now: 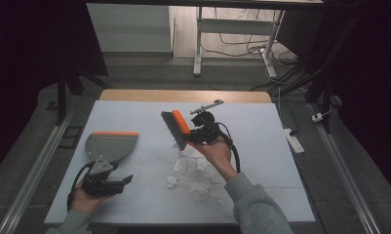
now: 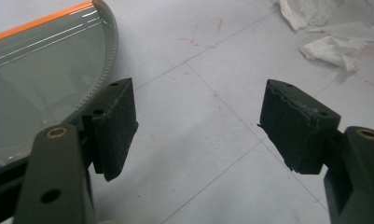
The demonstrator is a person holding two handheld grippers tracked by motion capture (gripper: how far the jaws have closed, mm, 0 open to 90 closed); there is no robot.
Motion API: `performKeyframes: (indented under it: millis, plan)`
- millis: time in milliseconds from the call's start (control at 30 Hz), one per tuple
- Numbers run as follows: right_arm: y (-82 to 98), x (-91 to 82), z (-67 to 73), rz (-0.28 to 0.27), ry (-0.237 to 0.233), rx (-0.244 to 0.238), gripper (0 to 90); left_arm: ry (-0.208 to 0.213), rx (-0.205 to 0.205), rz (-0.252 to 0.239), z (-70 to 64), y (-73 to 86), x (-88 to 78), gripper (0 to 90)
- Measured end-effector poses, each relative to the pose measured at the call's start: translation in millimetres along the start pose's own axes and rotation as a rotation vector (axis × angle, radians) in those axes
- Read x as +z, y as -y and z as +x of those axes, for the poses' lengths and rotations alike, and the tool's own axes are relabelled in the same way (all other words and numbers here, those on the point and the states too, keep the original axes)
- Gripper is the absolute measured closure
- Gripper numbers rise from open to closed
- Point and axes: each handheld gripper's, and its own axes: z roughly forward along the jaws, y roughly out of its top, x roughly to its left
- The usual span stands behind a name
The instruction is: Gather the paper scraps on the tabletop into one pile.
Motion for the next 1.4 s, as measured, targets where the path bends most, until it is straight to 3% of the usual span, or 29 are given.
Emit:
performKeyframes:
  millis: [133,333,533,700,867,1100,1200,1333,1400]
  plan:
    - [9.7,0.4,10.5,0.057,-0.042,-0.047,70.6,0.0,-0.001,0.001,0.3,0.2,0.2,27.9]
    - [37.6,4.6,42.9,0.156,-0.136,-0.131,70.6,-0.001,-0.002,0.006,2.1,1.0,0.7,27.9]
    - [53.7,6.3,71.1,0.183,-0.189,-0.187,70.7,0.0,-0.021,0.005,5.3,2.7,-0.6,27.8]
    - [64.7,22.2,82.8,0.267,-0.195,-0.242,70.6,-0.002,-0.023,0.005,6.5,3.1,-1.2,27.8]
    - [66.0,30.5,75.5,0.288,-0.107,-0.276,70.6,0.001,-0.025,0.004,6.4,3.0,-0.7,27.8]
    - [62.6,29.6,46.3,0.276,-0.051,-0.198,70.7,0.001,-0.023,0.005,5.4,2.7,-0.5,27.8]
    - [57.9,29.3,33.7,0.261,0.006,-0.19,70.7,0.001,-0.022,0.008,5.4,2.8,0.3,27.8]
    - [52.1,28.1,17.5,0.244,0.026,-0.169,70.7,0.002,-0.023,0.01,5.7,3.1,0.6,27.8]
    - [50.3,23.5,14.3,0.222,0.044,-0.187,70.7,0.002,-0.024,0.011,5.9,3.2,0.4,27.8]
